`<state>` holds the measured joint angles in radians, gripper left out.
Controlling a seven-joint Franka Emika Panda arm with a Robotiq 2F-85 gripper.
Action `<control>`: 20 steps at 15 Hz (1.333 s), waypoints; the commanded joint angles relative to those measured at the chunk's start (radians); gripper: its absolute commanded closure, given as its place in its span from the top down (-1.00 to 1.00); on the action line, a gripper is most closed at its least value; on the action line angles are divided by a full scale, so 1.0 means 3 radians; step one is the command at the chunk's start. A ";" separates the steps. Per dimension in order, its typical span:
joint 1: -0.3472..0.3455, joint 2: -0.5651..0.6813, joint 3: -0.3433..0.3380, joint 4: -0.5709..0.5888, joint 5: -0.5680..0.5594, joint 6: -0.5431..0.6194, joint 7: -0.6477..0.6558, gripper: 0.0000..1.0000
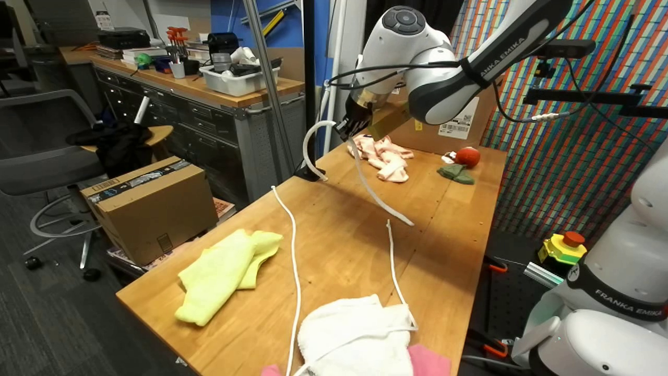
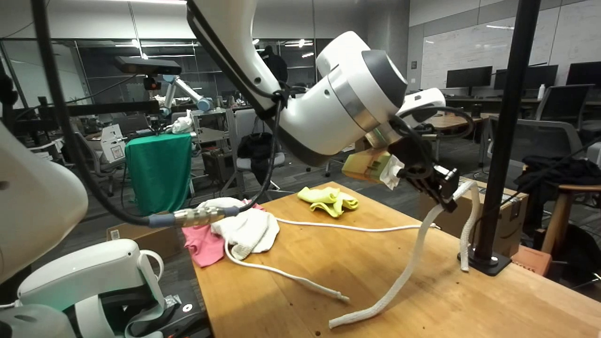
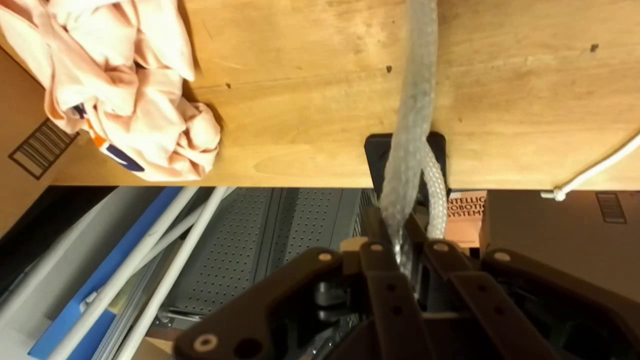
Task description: Separate all the items on the table.
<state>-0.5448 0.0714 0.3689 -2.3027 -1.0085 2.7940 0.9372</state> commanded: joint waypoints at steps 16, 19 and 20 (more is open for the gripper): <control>-0.0101 0.0115 -0.0136 -0.0498 -0.0023 -0.0456 -0.0942 -0.87; 0.0695 0.0093 -0.0911 -0.0660 0.0180 -0.0426 -0.1293 -0.87; 0.0816 0.0093 -0.1024 -0.0692 0.0200 -0.0433 -0.1359 -0.87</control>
<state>-0.4201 0.1171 0.1731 -2.4791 -0.9875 2.6689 0.6152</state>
